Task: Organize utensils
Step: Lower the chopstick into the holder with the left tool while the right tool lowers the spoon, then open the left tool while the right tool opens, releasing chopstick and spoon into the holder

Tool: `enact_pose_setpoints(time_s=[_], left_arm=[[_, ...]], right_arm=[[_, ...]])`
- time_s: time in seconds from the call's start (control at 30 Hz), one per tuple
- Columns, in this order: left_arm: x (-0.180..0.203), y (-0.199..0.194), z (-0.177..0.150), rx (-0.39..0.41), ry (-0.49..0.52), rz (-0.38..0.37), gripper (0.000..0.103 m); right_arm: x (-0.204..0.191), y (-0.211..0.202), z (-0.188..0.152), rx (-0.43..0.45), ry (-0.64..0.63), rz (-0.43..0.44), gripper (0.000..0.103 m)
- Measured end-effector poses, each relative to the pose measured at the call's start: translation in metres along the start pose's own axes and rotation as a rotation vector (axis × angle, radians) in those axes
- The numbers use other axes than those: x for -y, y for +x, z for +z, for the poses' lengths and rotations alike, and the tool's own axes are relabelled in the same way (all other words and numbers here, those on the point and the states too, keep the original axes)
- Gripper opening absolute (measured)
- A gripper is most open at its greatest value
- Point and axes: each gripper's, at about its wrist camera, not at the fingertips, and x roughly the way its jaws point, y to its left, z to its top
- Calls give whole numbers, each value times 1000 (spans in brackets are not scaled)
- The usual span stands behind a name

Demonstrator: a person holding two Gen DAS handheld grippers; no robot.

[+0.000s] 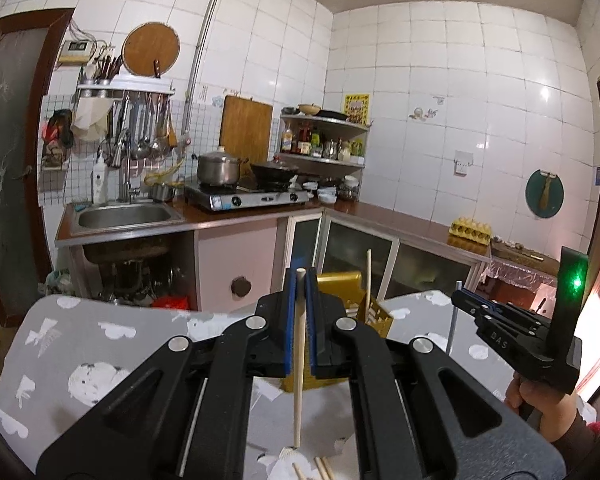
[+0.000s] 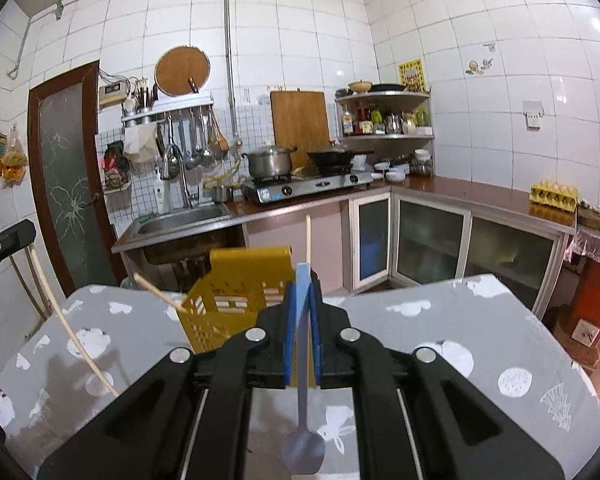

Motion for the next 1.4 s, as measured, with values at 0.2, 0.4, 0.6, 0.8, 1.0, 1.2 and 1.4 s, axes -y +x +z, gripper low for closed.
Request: enact_pose_setpoints(time_s=[0.2,0.4,0.6,0.8,1.0,1.2,1.4], left_arm=[[18,4,33,48,29,-15,3],[39,27,65,82,64,14,3],[52,80,85,90,46,54,3],[51,134,85,99,60,122,3],[37,188,52,31,38,162,3],[21,209,20,-45,30,177,4],[15,188,23,-48,27,178,8]], right_arm=[[-10,-1,31,58,-32,-12,7],[-11,14,64,113,-33,-34,7],[-12,40,89,175,-14,-23,7],[-14,82,94,178,-9,-1,7],[-8,124,67,120,10,11,7],[0,151,35,41,7,23,7],[3,153,25,-41,9,28,8]])
